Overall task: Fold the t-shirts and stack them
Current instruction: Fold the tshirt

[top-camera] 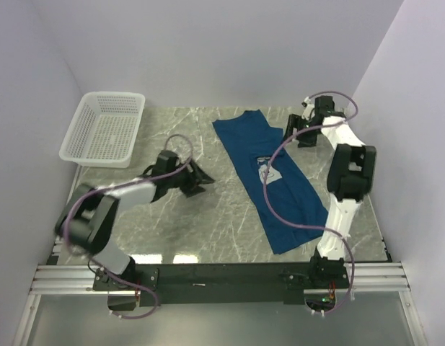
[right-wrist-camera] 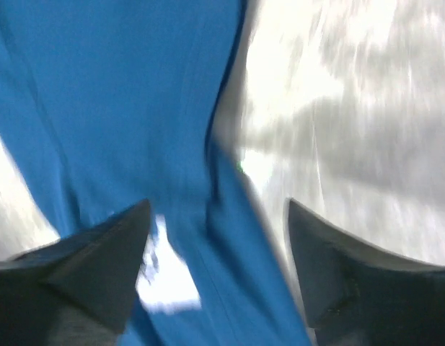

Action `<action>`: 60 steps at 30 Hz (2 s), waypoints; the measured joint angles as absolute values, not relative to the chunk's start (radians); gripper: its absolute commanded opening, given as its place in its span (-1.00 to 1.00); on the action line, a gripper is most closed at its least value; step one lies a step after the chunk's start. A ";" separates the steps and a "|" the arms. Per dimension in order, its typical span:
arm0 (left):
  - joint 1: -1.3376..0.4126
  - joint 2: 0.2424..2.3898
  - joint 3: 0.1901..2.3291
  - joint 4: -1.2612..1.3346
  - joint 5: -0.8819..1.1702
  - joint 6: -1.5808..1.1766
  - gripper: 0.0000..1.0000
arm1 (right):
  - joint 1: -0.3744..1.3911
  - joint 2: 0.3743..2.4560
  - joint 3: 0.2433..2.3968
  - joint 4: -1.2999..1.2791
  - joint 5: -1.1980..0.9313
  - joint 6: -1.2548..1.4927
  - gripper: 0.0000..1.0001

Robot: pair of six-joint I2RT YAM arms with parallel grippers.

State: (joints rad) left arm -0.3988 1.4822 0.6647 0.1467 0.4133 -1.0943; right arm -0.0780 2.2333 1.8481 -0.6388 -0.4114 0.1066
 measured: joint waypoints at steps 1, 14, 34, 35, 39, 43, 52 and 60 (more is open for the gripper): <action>-0.423 1.540 0.710 0.154 0.402 -1.098 0.25 | -0.082 2.173 1.786 -0.634 -0.414 0.065 0.73; -0.557 2.122 1.323 0.068 0.336 -1.111 0.06 | -0.212 1.298 1.080 -0.492 -0.759 -0.357 0.88; -0.436 2.143 1.394 -0.096 0.327 -0.925 -0.99 | -0.218 1.234 0.959 -0.641 -0.931 -0.545 0.87; -0.401 2.135 1.391 -0.120 0.334 -0.900 -0.99 | -0.211 1.234 0.959 -0.654 -0.924 -0.568 0.87; -0.287 2.131 1.414 -0.191 0.358 -0.823 -0.65 | -0.151 1.262 0.962 -0.678 -0.863 -0.629 0.86; -0.219 2.130 1.441 -0.252 0.385 -0.739 -0.30 | -0.084 1.328 0.968 -0.656 -0.776 -0.580 0.83; -0.232 1.859 1.188 -0.316 0.423 -0.597 0.14 | 0.020 1.581 1.101 -0.621 -0.672 -0.437 0.80; -0.371 1.511 0.758 -0.182 0.535 -0.698 0.29 | 0.054 1.653 1.061 -0.660 -0.545 -0.432 0.77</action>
